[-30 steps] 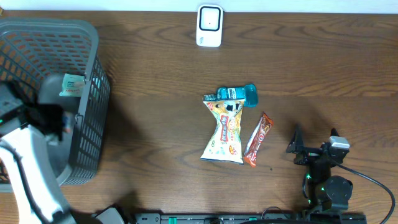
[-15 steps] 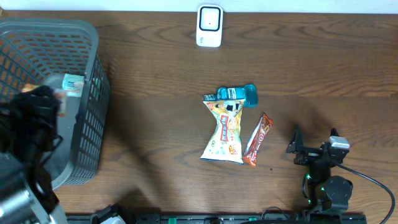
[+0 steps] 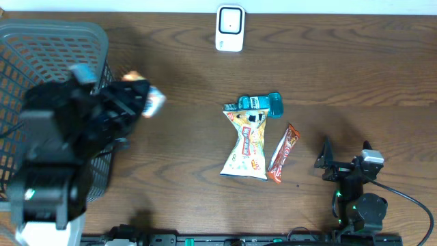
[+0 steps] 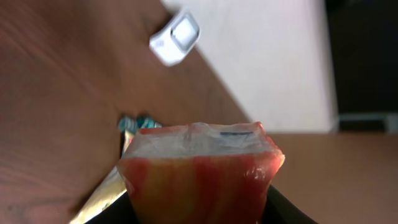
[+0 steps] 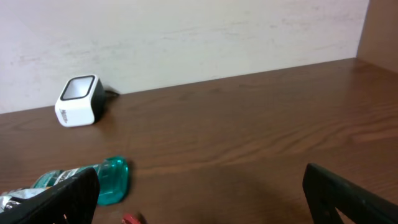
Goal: Scan the item barcode
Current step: 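Grasp the orange pack with the left gripper and lift it out, then carry the orange pack left of the snack bag and release it, then reach the left gripper into the basket and grasp the green wipes pack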
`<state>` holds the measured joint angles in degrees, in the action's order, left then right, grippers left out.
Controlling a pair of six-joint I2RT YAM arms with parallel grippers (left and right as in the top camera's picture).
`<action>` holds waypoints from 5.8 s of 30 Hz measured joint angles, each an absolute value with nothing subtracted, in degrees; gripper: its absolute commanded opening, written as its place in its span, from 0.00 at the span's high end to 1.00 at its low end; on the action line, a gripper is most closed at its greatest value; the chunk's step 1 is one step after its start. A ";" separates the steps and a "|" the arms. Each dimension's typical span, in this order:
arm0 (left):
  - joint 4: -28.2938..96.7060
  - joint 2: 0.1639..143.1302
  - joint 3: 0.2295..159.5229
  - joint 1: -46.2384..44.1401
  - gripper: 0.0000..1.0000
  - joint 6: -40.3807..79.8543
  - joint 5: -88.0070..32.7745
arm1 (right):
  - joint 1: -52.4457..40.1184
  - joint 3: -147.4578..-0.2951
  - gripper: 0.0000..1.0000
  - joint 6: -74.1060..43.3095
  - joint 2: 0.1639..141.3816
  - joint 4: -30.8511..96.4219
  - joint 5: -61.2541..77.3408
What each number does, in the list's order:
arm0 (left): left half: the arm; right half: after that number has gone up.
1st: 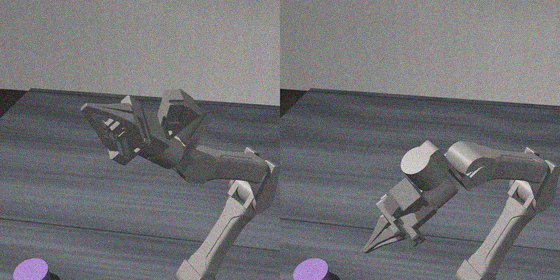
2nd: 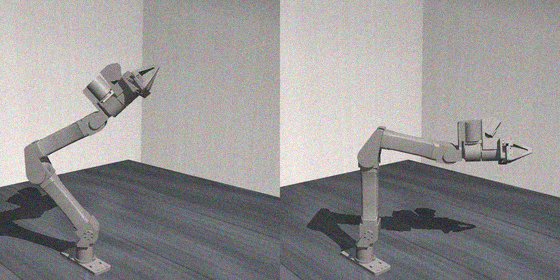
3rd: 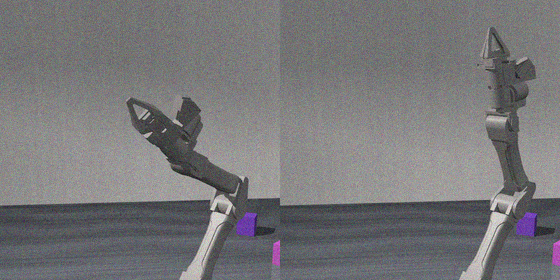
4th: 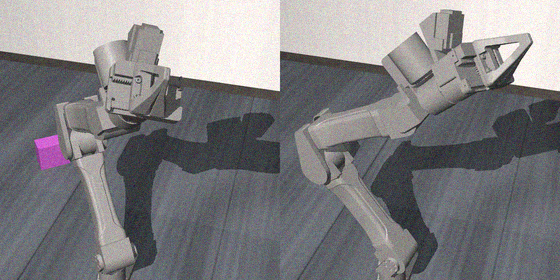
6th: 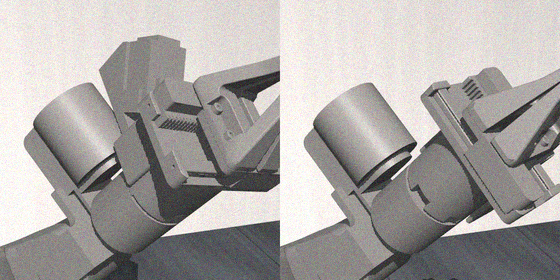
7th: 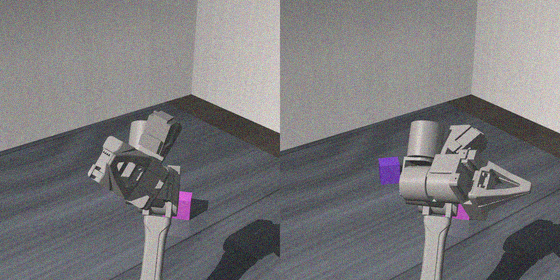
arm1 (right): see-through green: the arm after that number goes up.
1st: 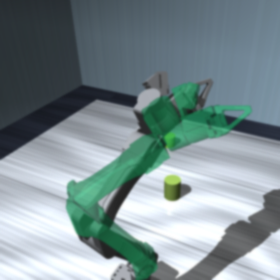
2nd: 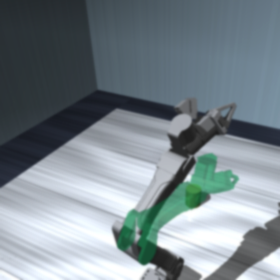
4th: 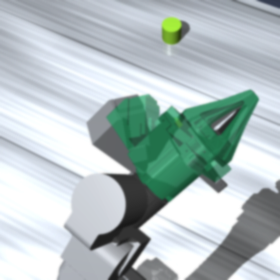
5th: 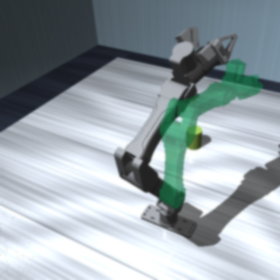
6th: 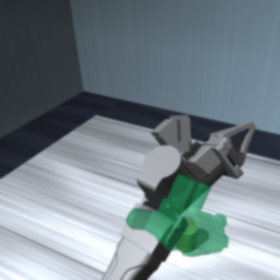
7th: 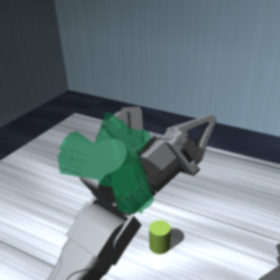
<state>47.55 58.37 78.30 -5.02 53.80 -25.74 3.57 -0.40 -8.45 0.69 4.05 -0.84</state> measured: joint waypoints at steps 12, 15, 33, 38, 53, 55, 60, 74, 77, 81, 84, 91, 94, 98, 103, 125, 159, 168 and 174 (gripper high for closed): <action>49.93 78.59 78.24 -26.83 0.55 49.41 -14.50 | 3.57 -0.40 0.01 -8.45 0.69 4.03 -0.84; 50.30 83.42 78.24 -28.47 0.55 49.21 -12.43 | 3.57 -0.40 0.01 -8.45 0.69 4.05 -0.84; 49.15 107.70 78.13 -33.71 0.56 49.01 -1.85 | 3.57 -0.40 0.01 -8.45 0.69 4.05 -0.82; 47.27 113.36 78.13 -33.78 0.55 49.04 -0.84 | 3.57 -0.40 0.01 -8.45 0.69 4.05 -0.84; 46.65 116.81 78.22 -33.87 0.55 49.06 -0.40 | 3.57 -0.40 0.01 -8.45 0.69 4.05 -0.84; 46.68 116.81 78.22 -33.87 0.55 49.04 -0.30 | 3.57 -0.40 0.01 -8.45 0.69 4.05 -0.84; 47.16 116.66 78.22 -33.87 0.39 48.99 -0.08 | 3.57 -0.40 0.01 -8.45 0.69 4.05 -0.82; 49.23 94.39 78.70 -33.91 0.02 39.38 5.74 | 3.57 -0.40 0.01 -8.45 0.69 4.05 -0.84; 49.01 86.41 79.61 -33.71 0.02 35.31 11.40 | 3.57 -0.40 0.01 -8.45 0.69 4.05 -0.82; 47.22 74.70 80.51 -31.22 0.02 31.22 22.61 | 3.57 -0.40 0.01 -8.45 0.69 4.05 -0.82; 46.85 67.29 80.99 -27.09 0.02 29.93 33.15 | 3.57 -0.40 0.01 -8.45 0.69 4.05 -0.82; 46.98 61.43 81.06 -9.26 0.02 29.58 47.27 | 3.57 -0.40 0.01 -8.45 0.69 4.05 -0.84; 47.44 63.37 80.97 -0.34 0.02 30.22 47.90 | 3.57 -0.40 0.01 -8.45 0.69 4.05 -0.84; 48.86 68.18 80.68 11.68 0.02 31.05 38.52 | 3.57 -0.40 0.01 -8.45 0.69 4.05 -0.84; 49.08 78.00 80.51 23.14 0.02 31.05 17.41 | 3.57 -0.40 0.01 -8.45 0.69 4.03 -0.84; 37.30 108.38 80.05 27.92 0.02 31.05 -6.26 | 3.57 -0.40 0.01 -8.45 0.69 4.05 -0.84; 44.82 108.57 79.64 31.38 0.93 30.39 -7.92 | 3.57 -0.40 0.01 -8.45 0.69 4.03 -0.84; 50.13 91.22 79.40 33.98 0.93 30.39 -7.18 | 3.57 -0.40 0.01 -8.45 0.69 4.05 -0.82; 50.98 81.97 79.37 33.91 0.93 30.44 -8.86 | 3.57 -0.40 0.01 -8.45 0.69 4.05 -0.84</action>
